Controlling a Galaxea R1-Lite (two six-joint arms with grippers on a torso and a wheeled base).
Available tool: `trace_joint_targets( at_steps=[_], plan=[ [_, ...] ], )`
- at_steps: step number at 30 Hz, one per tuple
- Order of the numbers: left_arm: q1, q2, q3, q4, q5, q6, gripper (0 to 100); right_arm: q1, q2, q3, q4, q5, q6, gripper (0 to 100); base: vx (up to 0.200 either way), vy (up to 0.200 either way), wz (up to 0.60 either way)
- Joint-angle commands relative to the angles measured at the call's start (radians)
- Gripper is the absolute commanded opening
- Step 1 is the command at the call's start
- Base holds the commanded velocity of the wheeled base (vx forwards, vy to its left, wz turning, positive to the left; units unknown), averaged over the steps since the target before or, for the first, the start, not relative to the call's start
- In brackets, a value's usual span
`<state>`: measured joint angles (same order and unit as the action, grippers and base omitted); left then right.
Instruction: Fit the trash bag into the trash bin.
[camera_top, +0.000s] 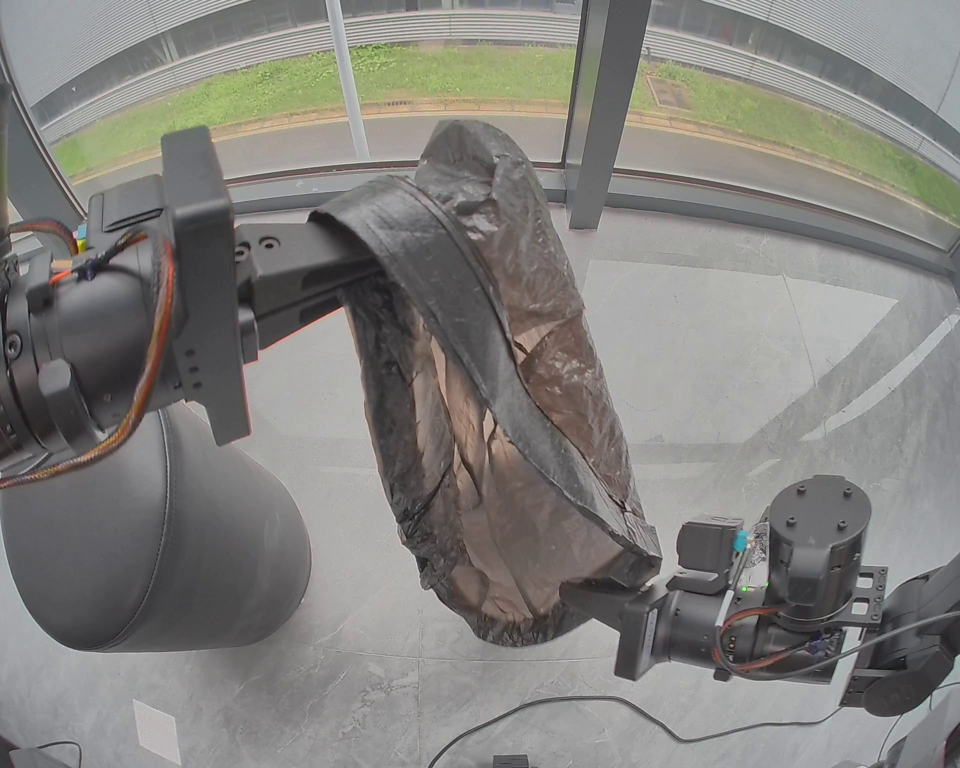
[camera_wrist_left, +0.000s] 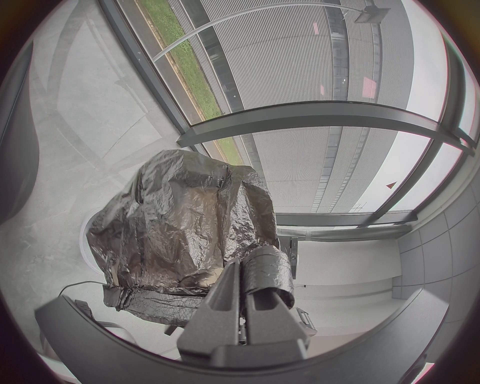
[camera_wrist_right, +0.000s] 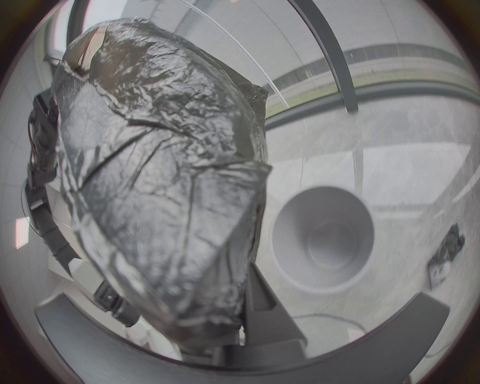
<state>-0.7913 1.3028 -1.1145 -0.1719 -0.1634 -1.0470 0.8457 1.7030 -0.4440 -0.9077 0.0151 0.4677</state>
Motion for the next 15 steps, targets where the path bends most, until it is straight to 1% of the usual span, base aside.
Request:
trace_joint_targets(
  at_steps=[1, 2, 5, 6, 7, 8, 9, 10, 11, 13, 15],
  plan=[
    [0.027, 0.024, 0.065, -0.028, -0.034, -0.001, 0, -0.010, -0.204, 0.025, 0.153, 0.115, 0.106, 0, 0.000, 0.000, 0.00],
    [0.027, 0.032, 0.079, -0.031, -0.036, -0.001, 0, -0.019, -0.236, 0.016, 0.222, 0.147, 0.120, 0, 0.000, 0.000, 0.00],
    [0.029, 0.046, 0.097, -0.031, -0.036, 0.001, 0, -0.033, -0.278, -0.010, 0.334, 0.195, 0.137, 0, 0.000, 0.000, 0.00],
    [0.029, 0.052, 0.113, -0.031, -0.036, 0.001, 0, -0.048, -0.298, -0.027, 0.412, 0.224, 0.154, 0, 0.000, 0.000, 0.00],
    [0.029, 0.053, 0.119, -0.031, -0.036, 0.001, 0, -0.053, -0.304, -0.033, 0.438, 0.236, 0.160, 0, 0.000, 0.000, 0.00],
    [0.029, 0.062, 0.137, -0.032, -0.038, 0.001, 0, -0.071, -0.324, -0.055, 0.523, 0.278, 0.181, 0, 0.000, 0.000, 0.00],
    [0.029, 0.062, 0.139, -0.031, -0.038, 0.001, 0, -0.073, -0.325, -0.056, 0.530, 0.282, 0.183, 0, 0.000, 0.000, 0.00],
    [0.027, 0.073, 0.159, -0.032, -0.038, 0.001, 0, -0.093, -0.345, -0.071, 0.621, 0.330, 0.200, 0, 0.000, 0.000, 0.00],
    [0.027, 0.079, 0.170, -0.032, -0.041, 0.001, 0, -0.102, -0.358, -0.076, 0.667, 0.356, 0.200, 0, 0.000, 0.000, 0.00],
    [0.027, 0.087, 0.183, -0.040, -0.045, 0.001, 0, -0.109, -0.375, -0.079, 0.719, 0.391, 0.201, 0, 0.000, 0.000, 0.00],
    [0.027, 0.093, 0.203, -0.060, -0.051, -0.001, 0, -0.109, -0.379, -0.079, 0.756, 0.407, 0.200, 0, 0.000, 0.000, 0.00]
  ],
)
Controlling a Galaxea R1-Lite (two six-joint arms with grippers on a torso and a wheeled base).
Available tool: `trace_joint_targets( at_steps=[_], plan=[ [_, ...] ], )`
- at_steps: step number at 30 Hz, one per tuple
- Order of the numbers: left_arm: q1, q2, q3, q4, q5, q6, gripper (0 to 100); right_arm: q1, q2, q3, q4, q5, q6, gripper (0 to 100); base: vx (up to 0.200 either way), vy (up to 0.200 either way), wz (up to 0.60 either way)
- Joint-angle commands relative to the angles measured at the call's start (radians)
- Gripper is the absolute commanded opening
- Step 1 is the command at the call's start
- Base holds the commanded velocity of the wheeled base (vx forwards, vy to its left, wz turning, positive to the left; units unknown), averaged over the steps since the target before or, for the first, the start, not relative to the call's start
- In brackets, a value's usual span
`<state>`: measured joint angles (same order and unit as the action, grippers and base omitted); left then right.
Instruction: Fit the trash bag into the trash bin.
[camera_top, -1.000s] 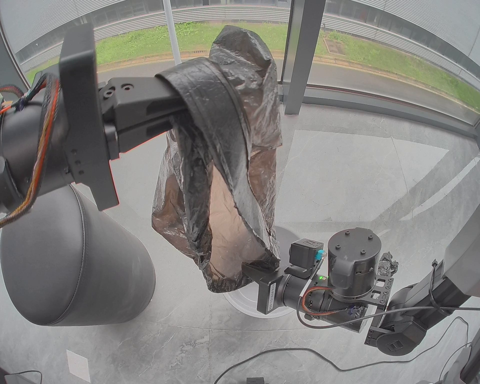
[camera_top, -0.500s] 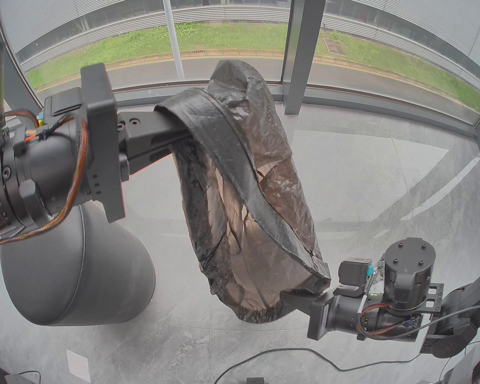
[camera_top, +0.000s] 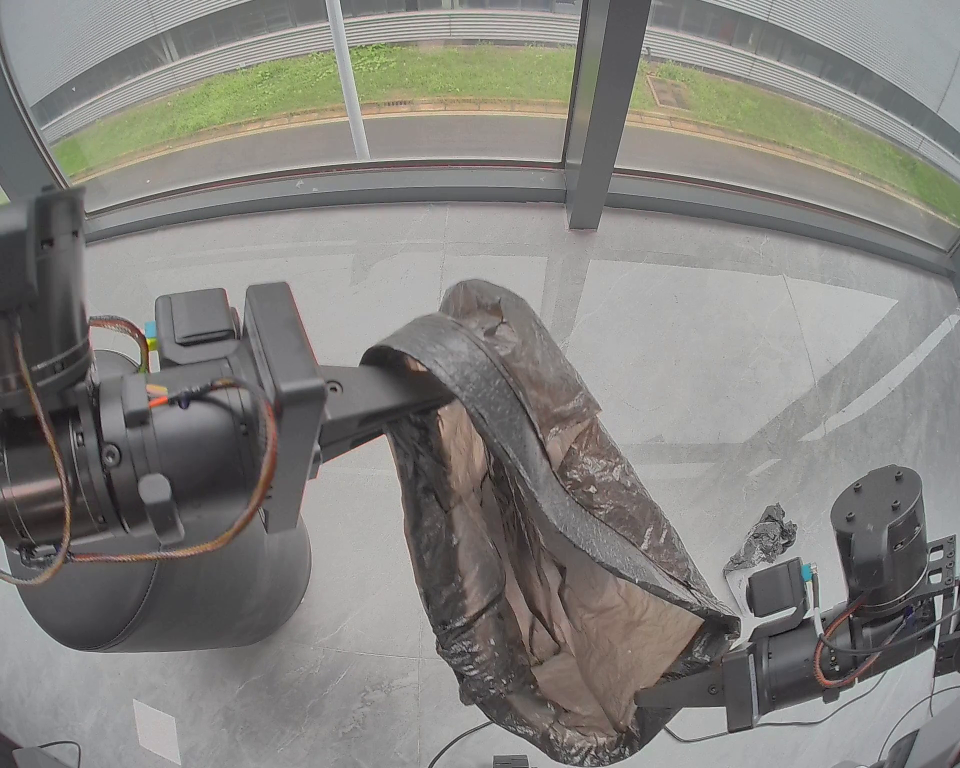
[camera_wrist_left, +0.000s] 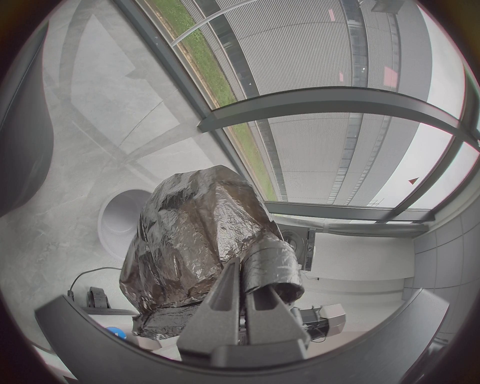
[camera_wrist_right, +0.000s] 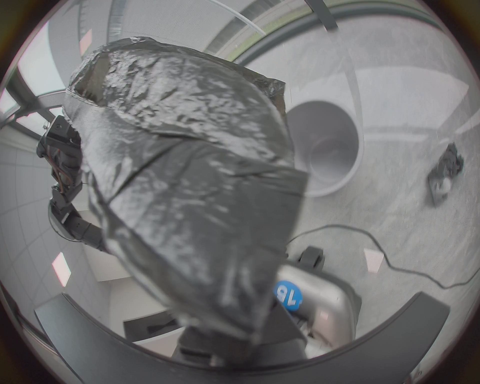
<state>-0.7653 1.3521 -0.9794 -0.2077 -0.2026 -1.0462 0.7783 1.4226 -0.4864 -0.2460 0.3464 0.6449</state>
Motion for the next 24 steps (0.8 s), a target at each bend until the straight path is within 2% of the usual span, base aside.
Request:
trace_joint_targets(
  at_steps=[1, 7, 17, 24],
  plan=[
    [0.001, 0.045, 0.071, -0.029, -0.015, -0.002, 0, -0.042, -0.099, -0.037, 0.100, 0.075, 0.022, 0, 0.000, 0.000, 0.00],
    [0.000, 0.084, 0.123, -0.059, -0.024, -0.002, 0, -0.042, -0.074, -0.040, 0.188, 0.086, 0.015, 0, 0.000, 0.000, 0.00],
    [0.000, 0.183, 0.168, -0.121, -0.028, -0.002, 0, -0.082, 0.033, -0.044, 0.171, 0.089, -0.011, 0, 0.000, 0.000, 0.00],
    [0.017, 0.269, 0.162, -0.200, -0.028, 0.000, 0, -0.218, 0.190, -0.052, 0.020, 0.092, -0.096, 0, 0.000, 0.000, 0.00]
  ],
)
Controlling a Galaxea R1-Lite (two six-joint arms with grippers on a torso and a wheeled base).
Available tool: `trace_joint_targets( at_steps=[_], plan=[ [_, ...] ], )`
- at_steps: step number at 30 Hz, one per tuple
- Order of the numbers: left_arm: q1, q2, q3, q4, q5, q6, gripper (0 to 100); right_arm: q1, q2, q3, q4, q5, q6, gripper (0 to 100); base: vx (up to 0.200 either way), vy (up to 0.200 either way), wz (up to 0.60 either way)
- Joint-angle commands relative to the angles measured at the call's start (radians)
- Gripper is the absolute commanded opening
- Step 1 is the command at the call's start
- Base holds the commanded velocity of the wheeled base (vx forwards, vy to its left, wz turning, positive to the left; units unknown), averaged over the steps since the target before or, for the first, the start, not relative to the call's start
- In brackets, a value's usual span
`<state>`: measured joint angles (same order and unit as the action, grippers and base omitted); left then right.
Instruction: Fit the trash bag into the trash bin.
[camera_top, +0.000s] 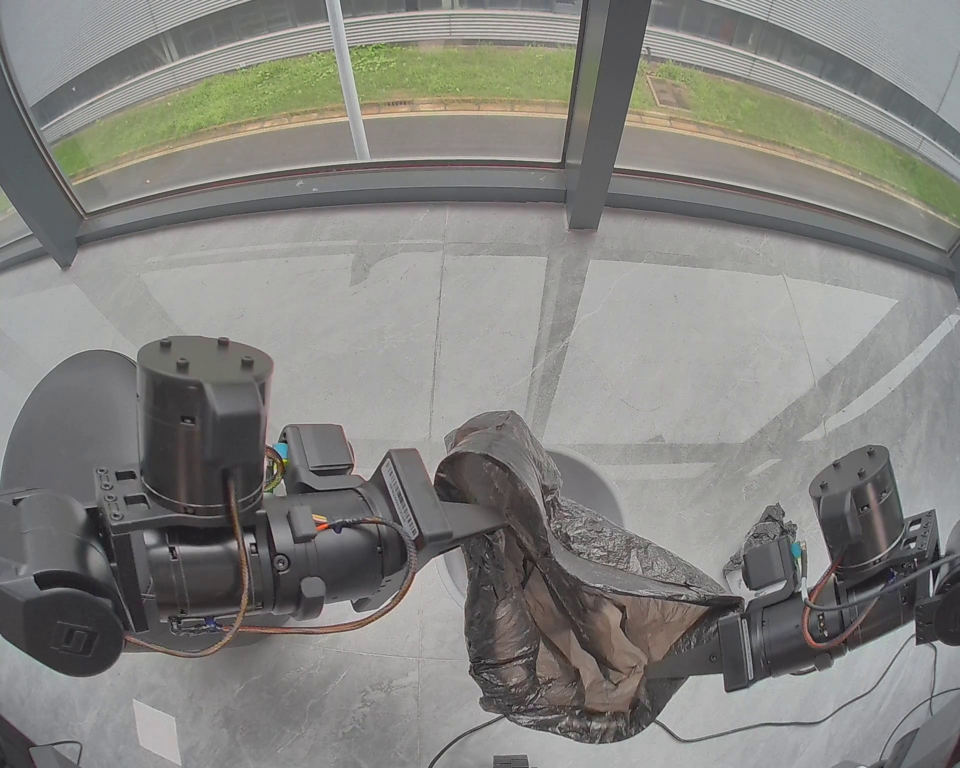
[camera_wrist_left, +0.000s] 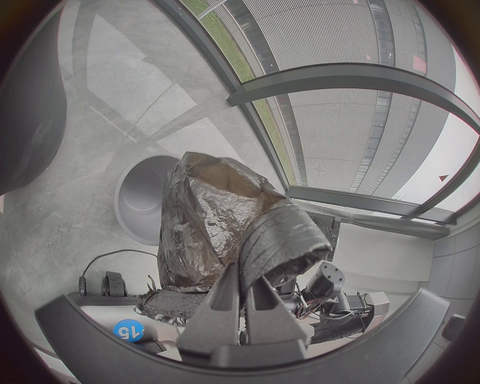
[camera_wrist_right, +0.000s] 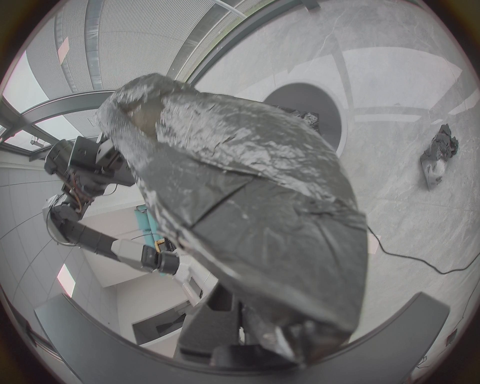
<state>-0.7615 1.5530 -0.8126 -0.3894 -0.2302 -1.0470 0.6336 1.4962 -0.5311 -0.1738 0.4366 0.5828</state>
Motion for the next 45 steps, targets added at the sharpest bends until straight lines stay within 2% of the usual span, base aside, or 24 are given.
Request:
trace_joint_targets(
  at_steps=[1, 4, 8, 16, 30, 40, 45],
  plan=[
    [0.018, 0.079, -0.008, -0.026, -0.001, 0.002, 0, -0.095, 0.139, -0.018, -0.067, 0.002, -0.046, 0, 0.000, 0.000, 0.00],
    [0.037, 0.108, -0.016, -0.045, -0.001, 0.004, 0, -0.144, 0.194, -0.053, -0.082, 0.002, -0.073, 0, 0.000, 0.000, 0.00],
    [0.070, 0.137, -0.019, -0.068, -0.015, 0.004, 0, -0.170, 0.256, -0.104, -0.085, 0.005, -0.109, 0, 0.000, 0.000, 0.00],
    [0.085, 0.141, -0.033, -0.072, -0.015, 0.004, 0, -0.172, 0.303, -0.187, -0.085, 0.053, -0.113, 0, 0.000, 0.000, 0.00],
    [0.146, 0.160, -0.131, -0.066, -0.021, 0.010, 0, -0.193, 0.365, -0.311, -0.085, 0.053, -0.110, 0, 0.000, 0.000, 0.00],
    [0.195, 0.187, -0.149, -0.062, -0.023, 0.028, 0, -0.193, 0.449, -0.412, -0.087, 0.056, -0.115, 0, 0.000, 0.000, 0.00],
    [0.212, 0.211, -0.162, -0.062, -0.026, 0.035, 0, -0.206, 0.504, -0.452, -0.138, 0.054, -0.116, 0, 0.000, 0.000, 0.00]
  ],
)
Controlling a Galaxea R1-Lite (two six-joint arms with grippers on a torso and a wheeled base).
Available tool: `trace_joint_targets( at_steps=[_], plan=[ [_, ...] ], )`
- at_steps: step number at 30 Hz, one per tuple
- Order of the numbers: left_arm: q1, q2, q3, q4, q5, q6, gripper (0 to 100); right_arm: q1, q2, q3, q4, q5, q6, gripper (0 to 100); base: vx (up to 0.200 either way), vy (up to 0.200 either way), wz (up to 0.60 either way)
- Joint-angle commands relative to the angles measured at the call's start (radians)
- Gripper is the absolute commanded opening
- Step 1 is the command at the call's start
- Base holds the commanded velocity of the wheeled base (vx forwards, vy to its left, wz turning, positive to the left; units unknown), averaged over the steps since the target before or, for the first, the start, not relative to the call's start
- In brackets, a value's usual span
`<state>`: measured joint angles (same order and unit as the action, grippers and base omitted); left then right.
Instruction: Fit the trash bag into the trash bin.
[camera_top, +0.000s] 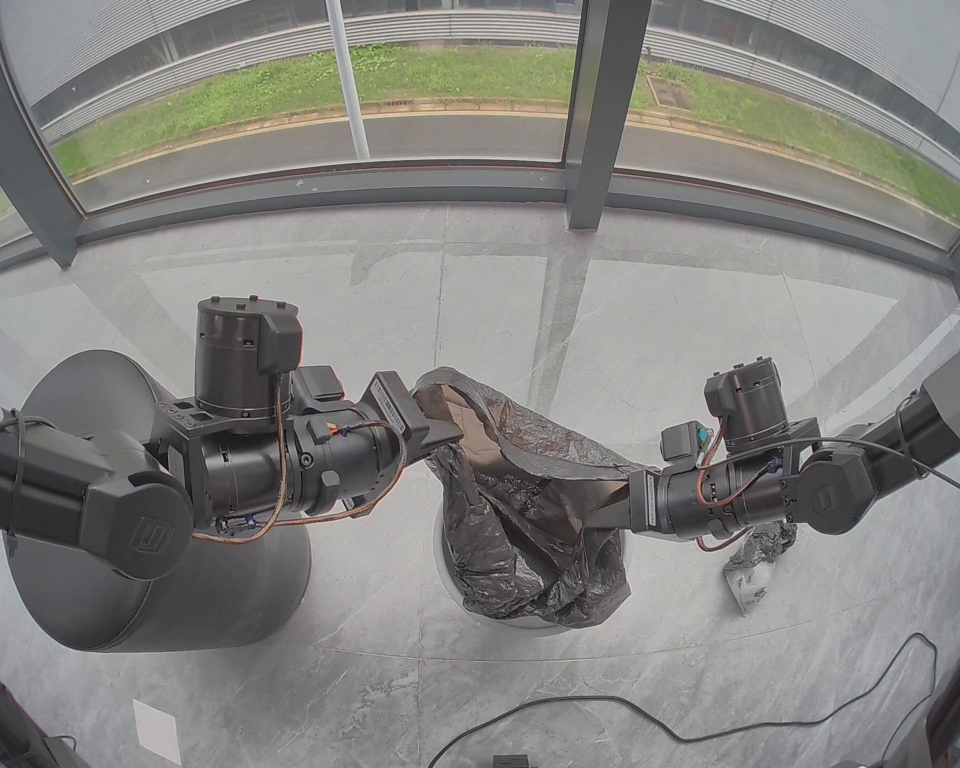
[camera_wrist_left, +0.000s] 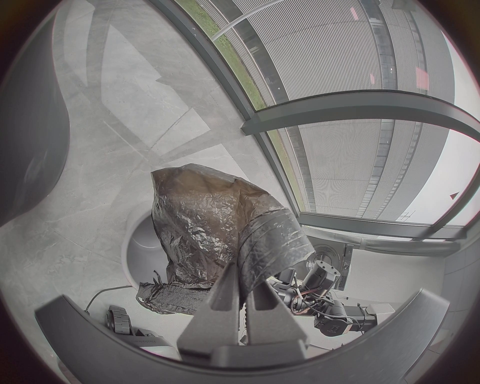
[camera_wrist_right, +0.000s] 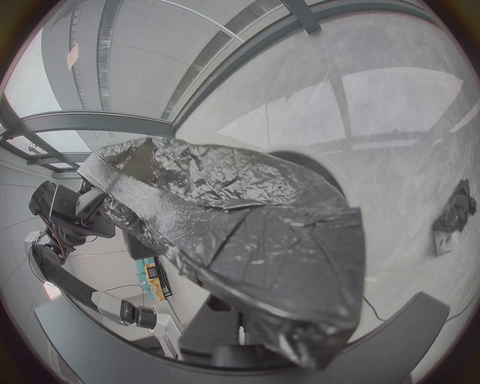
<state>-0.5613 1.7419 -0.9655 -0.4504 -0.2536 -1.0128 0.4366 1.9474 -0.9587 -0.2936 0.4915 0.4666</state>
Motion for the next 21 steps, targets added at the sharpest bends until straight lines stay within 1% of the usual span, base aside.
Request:
trace_joint_targets(
  at_steps=[1, 4, 8, 13, 17, 21],
  plan=[
    [0.012, 0.030, -0.009, -0.001, -0.006, 0.000, 0, -0.010, 0.064, -0.026, -0.038, -0.001, -0.002, 0, 0.000, 0.000, 0.00],
    [0.012, 0.041, -0.009, -0.001, -0.006, 0.000, 0, -0.010, 0.067, -0.015, -0.048, -0.001, 0.000, 0, 0.000, 0.000, 0.00],
    [0.012, 0.034, 0.005, 0.001, -0.006, 0.000, 0, -0.009, 0.048, 0.046, -0.055, -0.001, -0.006, 0, 0.000, 0.000, 0.00],
    [0.012, 0.036, 0.007, 0.003, -0.007, -0.001, 0, -0.019, 0.044, 0.061, -0.052, 0.002, -0.006, 0, 0.000, 0.000, 0.00],
    [-0.003, 0.011, 0.042, 0.006, -0.009, -0.003, 0, -0.018, 0.013, 0.100, -0.052, 0.002, -0.006, 0, 0.000, 0.000, 0.00],
    [-0.031, -0.042, 0.060, 0.067, -0.007, -0.003, 0, -0.010, -0.033, 0.156, -0.052, 0.002, -0.005, 0, 0.000, 0.000, 0.00]
  ],
)
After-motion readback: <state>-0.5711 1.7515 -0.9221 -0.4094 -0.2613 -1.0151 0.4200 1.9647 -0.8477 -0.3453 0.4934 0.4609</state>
